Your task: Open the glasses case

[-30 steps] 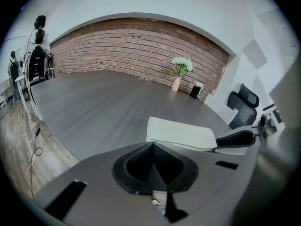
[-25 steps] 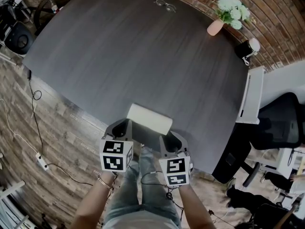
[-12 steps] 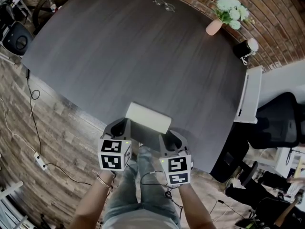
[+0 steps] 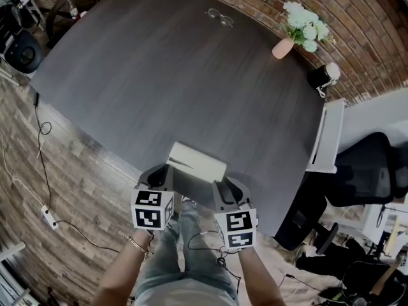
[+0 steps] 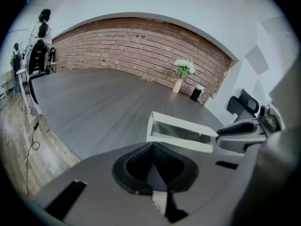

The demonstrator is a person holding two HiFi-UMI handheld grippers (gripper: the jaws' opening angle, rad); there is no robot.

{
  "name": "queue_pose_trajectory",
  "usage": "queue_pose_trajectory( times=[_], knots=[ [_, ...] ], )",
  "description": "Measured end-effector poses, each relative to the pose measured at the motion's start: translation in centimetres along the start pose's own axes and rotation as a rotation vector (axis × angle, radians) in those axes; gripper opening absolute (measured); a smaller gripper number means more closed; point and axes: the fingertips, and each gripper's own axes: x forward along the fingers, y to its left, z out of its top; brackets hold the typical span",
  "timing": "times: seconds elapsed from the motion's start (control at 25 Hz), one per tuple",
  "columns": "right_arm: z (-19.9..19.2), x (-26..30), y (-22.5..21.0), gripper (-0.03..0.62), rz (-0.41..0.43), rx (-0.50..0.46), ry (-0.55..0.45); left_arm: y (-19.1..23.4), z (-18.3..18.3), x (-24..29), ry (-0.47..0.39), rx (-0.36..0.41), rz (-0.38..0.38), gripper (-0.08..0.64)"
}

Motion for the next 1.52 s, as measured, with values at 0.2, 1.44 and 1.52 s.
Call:
queue_pose_trajectory(
  times=[0.2, 1.44, 1.52],
  knots=[
    [1.7, 0.0, -1.0, 0.094, 0.006, 0.01, -0.025, 0.1, 0.0, 0.0, 0.008, -0.026, -0.001, -0.005],
    [9.3, -7.7, -8.4, 0.034, -0.091, 0.279, -0.311, -1.4, 11.4, -8.2, -0.229, -0.048, 0.054, -0.005],
    [11.0, -9.7, -9.8, 0.023, -0.123, 0.302, -0.379, -1.6, 14.2, -9.8, -0.303, -0.029, 0.056, -0.005]
  ],
)
